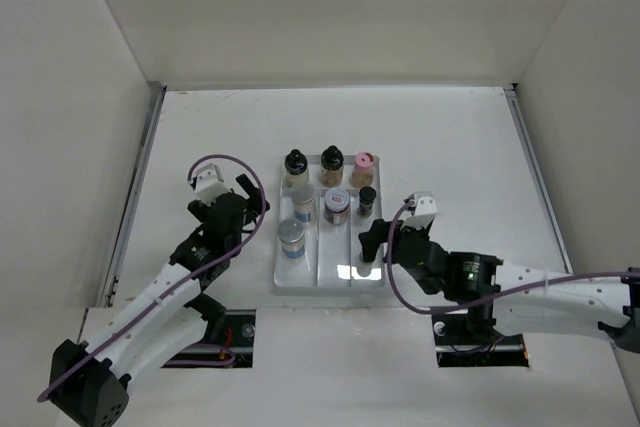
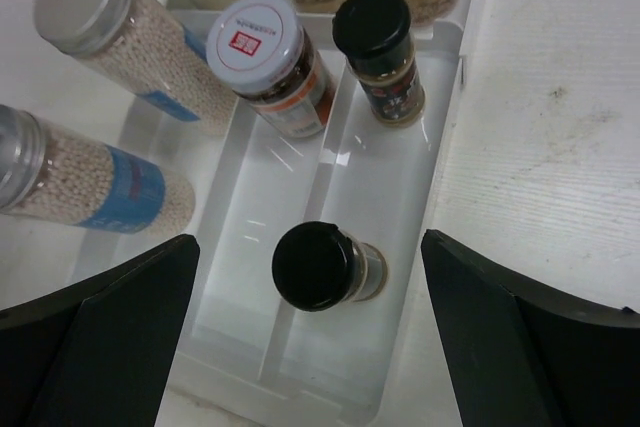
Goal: Organize the condiment bottles
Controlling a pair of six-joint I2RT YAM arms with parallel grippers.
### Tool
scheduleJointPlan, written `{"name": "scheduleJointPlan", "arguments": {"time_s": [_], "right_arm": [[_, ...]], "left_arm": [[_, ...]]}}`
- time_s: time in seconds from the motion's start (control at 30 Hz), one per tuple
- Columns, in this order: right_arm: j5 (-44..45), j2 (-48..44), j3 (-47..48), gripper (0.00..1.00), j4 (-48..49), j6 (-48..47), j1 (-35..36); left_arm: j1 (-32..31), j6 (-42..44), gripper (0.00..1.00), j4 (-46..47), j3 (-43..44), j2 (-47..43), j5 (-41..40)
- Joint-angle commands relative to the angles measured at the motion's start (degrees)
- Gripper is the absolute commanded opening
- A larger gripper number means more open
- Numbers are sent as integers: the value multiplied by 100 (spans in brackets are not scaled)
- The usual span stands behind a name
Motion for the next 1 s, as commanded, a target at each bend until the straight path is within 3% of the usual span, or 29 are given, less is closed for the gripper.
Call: {"name": "scheduleJointPlan", "arguments": {"time_s": [0.0, 0.27, 0.57, 0.73, 0.97], "right_arm": [[264, -452, 183, 100, -243, -36, 4], [396, -1155, 60, 100, -419, -97, -549], [396, -1727, -255, 100, -280, -326, -2130], [-60, -1657, -608, 100, 125, -528, -2816], [-202, -1499, -538, 100, 258, -721, -3248]], "left_arm": [[27, 62, 100, 24, 85, -121, -75], [70, 54, 100, -3, 147, -244, -101], [360, 1, 100, -56, -11, -631, -233], [615, -25, 100, 85, -125, -587, -128], [607, -8, 100, 270, -152, -403, -154]]}}
